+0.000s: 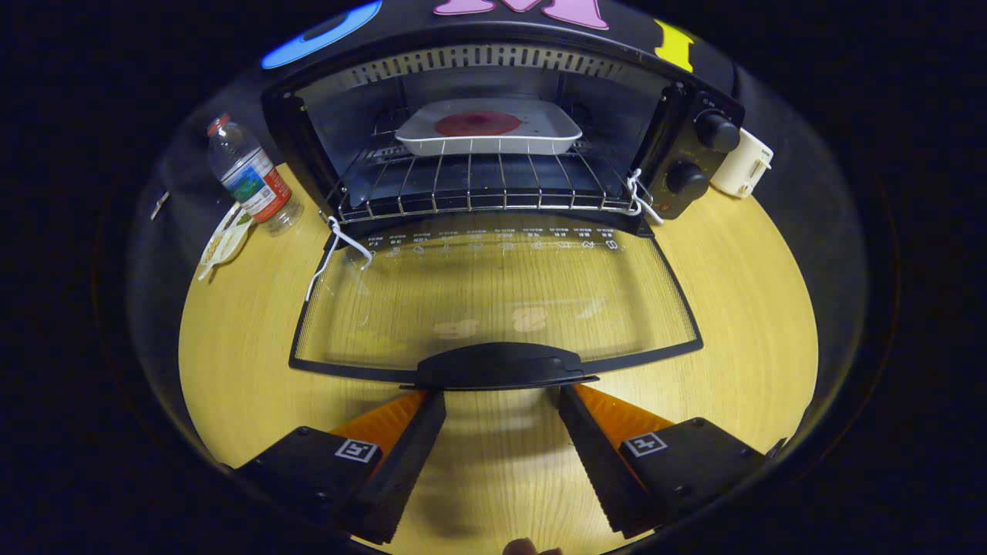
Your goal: Open the toaster oven, put the food inside, and close the toaster oven door.
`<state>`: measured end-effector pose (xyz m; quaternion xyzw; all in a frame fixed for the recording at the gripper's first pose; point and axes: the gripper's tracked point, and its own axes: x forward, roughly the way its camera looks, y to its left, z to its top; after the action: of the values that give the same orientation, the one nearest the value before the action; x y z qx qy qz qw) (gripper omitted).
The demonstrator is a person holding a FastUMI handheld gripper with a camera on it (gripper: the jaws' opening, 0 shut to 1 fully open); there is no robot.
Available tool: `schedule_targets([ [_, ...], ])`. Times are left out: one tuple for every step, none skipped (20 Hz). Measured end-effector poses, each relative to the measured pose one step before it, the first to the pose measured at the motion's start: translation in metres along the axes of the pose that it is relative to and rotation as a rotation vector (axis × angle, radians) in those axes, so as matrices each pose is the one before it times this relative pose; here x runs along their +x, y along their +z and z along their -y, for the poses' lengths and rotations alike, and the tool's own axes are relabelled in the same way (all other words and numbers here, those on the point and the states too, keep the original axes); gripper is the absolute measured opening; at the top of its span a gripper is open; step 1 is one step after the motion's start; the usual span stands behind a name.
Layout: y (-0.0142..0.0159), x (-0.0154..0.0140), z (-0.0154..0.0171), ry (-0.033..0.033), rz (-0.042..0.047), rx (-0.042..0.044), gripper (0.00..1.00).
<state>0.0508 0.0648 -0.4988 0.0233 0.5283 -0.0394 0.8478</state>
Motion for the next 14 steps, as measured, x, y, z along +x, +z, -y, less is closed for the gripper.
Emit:
schedule_targets([
  [-0.00079, -0.00105, 0.00093, 0.00134, -0.00459, -0.00734, 0.99],
  [-0.00068, -0.00060, 0.00034, 0.00252, -0.00002, -0.00578, 0.99],
  [0.00018, -0.00153, 0.00179, -0.00314, 0.00291, -0.00177, 0.99],
  [0.00174, -0.00232, 0.00068, 0.00060, 0.00621, 0.00307, 0.99],
  [0.00044, -0.00275, -0.00009, -0.00063, 0.00922, 0.00306, 1.00],
  [0.00150, -0.00348, -0.00009, -0.00101, 0.00911, 0.00082, 1.00],
  [0.00114, -0.00524, 0.00053, -0.00064, 0.01228, 0.00022, 1.00],
  [0.00168, -0.00484, -0.00002, 0.00154, 0.01237, 0.00014, 1.00],
  [0.00165, -0.00448, 0.00005, 0.00250, 0.01273, 0.00142, 1.00],
  [0.00272, -0.00469, 0.00007, 0.00233, 0.01406, 0.00165, 1.00],
  [0.00211, -0.00493, -0.00011, 0.00264, 0.01626, -0.00146, 1.00],
  [0.00477, -0.00655, -0.00008, 0.00218, 0.02563, -0.00416, 1.00],
  [0.00448, -0.00667, 0.00017, 0.00203, 0.02431, -0.00530, 1.00],
  [0.00339, -0.00520, 0.00023, 0.00181, 0.01979, -0.00163, 1.00],
])
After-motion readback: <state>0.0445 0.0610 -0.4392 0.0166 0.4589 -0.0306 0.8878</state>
